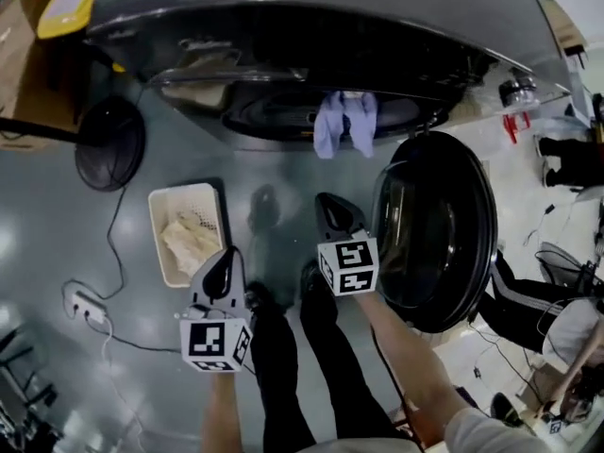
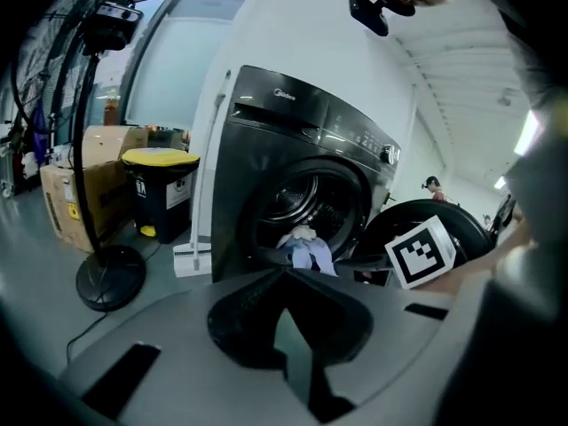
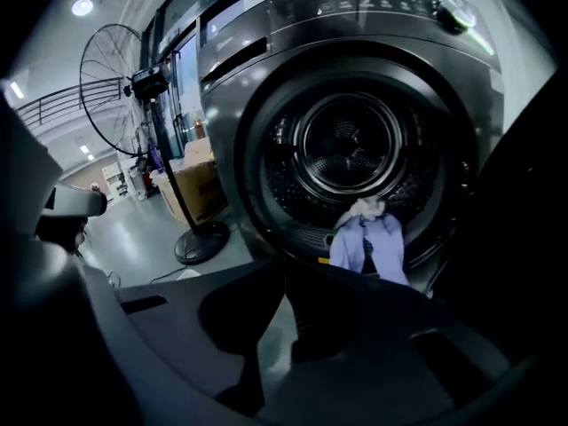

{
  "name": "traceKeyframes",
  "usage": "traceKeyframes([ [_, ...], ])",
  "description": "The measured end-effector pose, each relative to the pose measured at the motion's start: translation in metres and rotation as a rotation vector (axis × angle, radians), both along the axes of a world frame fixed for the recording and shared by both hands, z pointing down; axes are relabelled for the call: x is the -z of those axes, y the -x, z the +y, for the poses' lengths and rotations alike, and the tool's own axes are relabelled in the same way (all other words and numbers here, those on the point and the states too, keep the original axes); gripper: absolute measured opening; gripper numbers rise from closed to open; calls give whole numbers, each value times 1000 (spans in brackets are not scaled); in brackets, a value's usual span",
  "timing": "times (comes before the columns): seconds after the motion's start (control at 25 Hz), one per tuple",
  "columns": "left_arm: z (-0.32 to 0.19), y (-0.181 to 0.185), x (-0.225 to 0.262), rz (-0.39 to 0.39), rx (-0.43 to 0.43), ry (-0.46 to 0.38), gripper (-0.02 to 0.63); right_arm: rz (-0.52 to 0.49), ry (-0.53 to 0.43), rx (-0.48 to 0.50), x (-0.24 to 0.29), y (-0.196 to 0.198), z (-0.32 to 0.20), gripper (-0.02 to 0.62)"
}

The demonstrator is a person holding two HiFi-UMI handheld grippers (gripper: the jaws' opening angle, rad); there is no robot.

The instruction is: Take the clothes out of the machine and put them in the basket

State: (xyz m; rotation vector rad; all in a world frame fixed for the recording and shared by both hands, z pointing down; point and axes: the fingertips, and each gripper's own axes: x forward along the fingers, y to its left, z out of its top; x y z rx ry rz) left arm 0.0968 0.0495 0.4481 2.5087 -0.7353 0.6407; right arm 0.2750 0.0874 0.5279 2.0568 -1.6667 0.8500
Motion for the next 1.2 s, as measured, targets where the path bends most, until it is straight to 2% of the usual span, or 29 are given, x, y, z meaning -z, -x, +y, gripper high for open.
traceKeyframes([
  [0.24,6,-41,-4,-4,-73,7,19,-4,-4,-105,-2,-56,17,38],
  [0.28,7,-46,-6,-4,-80,10,20,-16,-12,-111,-4,-61,16,68],
  [0.36,8,-53,-10,-6,-90,18,20,-38,-31,-115,-10,-69,11,249],
  [0.48,6,-58,-13,-14,-98,23,20,-14,-37,-142,-20,-86,1,359],
  [0.68,-3,-52,-16,-24,-91,16,19,19,-9,-179,-45,-118,-25,410],
  [1.04,-11,-42,-42,-30,-86,7,18,116,109,-179,-116,-180,-69,466],
  [1.2,-10,-36,-52,-35,-91,3,18,124,122,-247,-128,-210,-74,505],
])
